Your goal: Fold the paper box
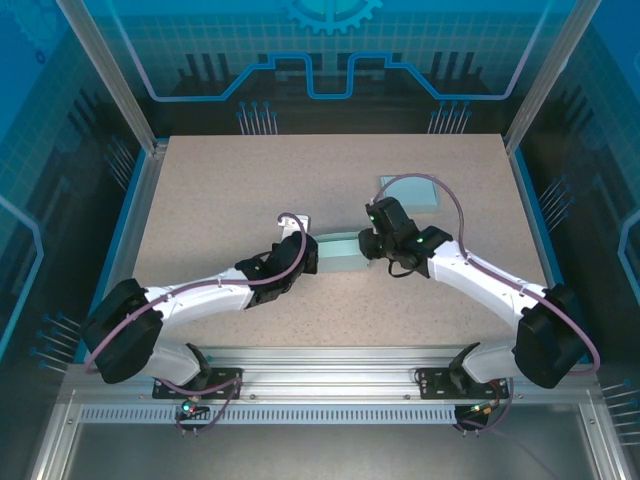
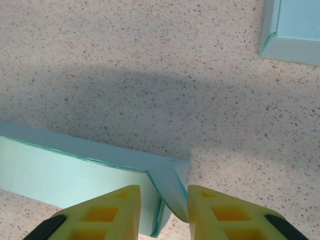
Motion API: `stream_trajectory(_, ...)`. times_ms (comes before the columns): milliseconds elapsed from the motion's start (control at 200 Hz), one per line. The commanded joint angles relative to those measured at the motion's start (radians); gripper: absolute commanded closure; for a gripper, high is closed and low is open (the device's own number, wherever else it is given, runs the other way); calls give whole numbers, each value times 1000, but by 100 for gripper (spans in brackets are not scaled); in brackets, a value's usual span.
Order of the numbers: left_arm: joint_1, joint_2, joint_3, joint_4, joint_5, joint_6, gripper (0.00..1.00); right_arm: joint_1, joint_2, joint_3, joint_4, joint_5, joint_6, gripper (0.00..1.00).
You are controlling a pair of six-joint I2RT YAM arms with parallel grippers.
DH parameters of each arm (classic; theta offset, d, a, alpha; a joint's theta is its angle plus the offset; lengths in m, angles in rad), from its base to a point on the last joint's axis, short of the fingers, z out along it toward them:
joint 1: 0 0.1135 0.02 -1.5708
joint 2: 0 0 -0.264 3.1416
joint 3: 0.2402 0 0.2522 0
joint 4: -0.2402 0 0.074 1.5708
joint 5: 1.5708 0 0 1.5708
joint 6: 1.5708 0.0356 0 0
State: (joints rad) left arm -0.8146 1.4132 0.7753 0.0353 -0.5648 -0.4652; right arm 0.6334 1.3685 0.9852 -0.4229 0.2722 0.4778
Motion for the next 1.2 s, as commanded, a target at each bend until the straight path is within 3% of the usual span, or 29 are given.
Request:
stream_trajectory(0,-8,6,24,-9,-26,4,100,-16,-20,-18,-16,2,-1,70)
stream_trajectory(235,-8,16,26,4,-17,0,100,-15,-20,-19,34,-102,14,88)
stream_trajectory(440,-9,30,27,22,-1,-9,100,-9,-15,-5,73,-176,42,90)
stream_trajectory(1196,-8,62,11,12,-3,-31,100,-5,25,-62,75,-118,39,100)
